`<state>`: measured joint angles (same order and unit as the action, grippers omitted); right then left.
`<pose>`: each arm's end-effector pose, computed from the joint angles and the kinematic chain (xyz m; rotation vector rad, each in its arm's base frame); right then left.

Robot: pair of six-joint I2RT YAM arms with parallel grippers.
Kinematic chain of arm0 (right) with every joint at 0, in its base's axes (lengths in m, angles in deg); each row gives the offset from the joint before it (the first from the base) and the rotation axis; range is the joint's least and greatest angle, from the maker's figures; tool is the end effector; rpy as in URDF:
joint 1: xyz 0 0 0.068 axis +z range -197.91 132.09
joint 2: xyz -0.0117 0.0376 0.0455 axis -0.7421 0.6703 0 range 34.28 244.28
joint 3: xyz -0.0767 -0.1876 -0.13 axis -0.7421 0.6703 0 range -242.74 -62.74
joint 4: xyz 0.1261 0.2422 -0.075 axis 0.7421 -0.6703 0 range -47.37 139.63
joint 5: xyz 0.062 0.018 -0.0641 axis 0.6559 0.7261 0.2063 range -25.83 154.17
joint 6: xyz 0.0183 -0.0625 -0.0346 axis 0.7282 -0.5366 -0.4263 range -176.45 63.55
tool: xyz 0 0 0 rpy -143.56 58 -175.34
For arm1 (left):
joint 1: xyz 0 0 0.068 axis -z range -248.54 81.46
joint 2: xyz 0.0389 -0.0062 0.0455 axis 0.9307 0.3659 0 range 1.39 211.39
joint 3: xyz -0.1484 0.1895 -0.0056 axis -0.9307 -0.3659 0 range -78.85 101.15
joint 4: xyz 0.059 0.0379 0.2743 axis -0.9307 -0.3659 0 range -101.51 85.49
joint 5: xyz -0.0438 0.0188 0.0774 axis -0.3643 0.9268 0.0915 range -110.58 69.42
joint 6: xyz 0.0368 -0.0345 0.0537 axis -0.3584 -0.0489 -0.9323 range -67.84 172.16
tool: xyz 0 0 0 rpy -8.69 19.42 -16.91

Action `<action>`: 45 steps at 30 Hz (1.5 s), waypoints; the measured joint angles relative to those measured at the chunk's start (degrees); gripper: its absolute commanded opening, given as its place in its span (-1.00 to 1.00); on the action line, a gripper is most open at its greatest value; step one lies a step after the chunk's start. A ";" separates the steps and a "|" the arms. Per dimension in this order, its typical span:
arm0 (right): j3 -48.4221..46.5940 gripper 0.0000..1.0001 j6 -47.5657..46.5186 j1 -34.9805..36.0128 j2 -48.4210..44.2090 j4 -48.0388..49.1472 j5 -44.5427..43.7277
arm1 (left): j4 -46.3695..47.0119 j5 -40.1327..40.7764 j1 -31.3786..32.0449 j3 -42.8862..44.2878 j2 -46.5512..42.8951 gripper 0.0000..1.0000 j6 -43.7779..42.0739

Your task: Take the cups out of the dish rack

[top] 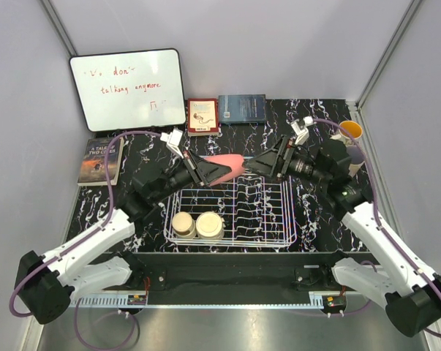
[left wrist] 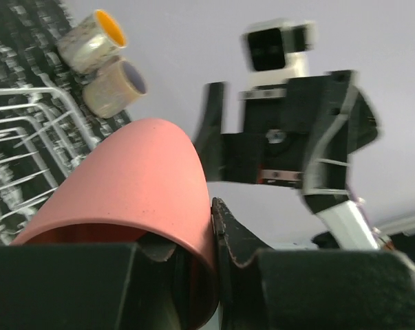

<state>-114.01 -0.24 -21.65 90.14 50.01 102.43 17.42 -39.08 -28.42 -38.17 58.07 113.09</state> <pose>0.2385 0.1600 0.3338 -0.0959 1.9039 1.5846 0.2162 -0.2076 0.3038 -0.0049 1.7125 -1.6174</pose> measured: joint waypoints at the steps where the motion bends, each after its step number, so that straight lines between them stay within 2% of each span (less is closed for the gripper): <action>1: -0.68 1.00 -1.14 -0.02 -0.46 -1.49 -1.14 | -1.62 0.37 -0.24 0.13 -0.15 -1.00 -0.52; 5: -7.30 0.99 -8.24 0.00 -2.21 -14.58 -11.85 | -20.13 5.86 -1.44 6.84 -0.33 -1.00 -6.14; 8: -12.90 0.99 -13.62 0.02 -1.99 -23.96 -20.37 | -35.91 12.94 -3.41 17.38 0.92 -1.00 -11.02; 14: -15.98 0.99 -19.76 0.02 0.28 -38.40 -34.42 | -58.05 26.77 -10.64 34.73 7.37 -1.00 -17.90; 20: -16.00 0.99 -21.46 0.04 5.25 -48.94 -43.36 | -72.72 33.70 -17.88 38.05 16.26 -1.00 -21.62; 30: -16.00 1.00 -22.18 0.04 4.35 -54.31 -52.61 | -78.75 35.67 -22.14 39.26 28.89 -1.00 -24.11; 38: -16.00 0.99 -23.02 0.04 2.91 -55.36 -54.07 | -77.61 35.06 -27.67 41.79 38.05 -1.00 -25.90; 45: -16.00 1.00 -23.50 0.04 2.49 -55.69 -53.77 | -74.93 31.10 -32.83 40.19 40.98 -1.00 -26.40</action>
<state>-130.01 -23.74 -21.60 92.63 -5.68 48.66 -57.50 -7.98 -61.25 2.03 99.05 86.68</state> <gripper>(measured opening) 0.994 0.169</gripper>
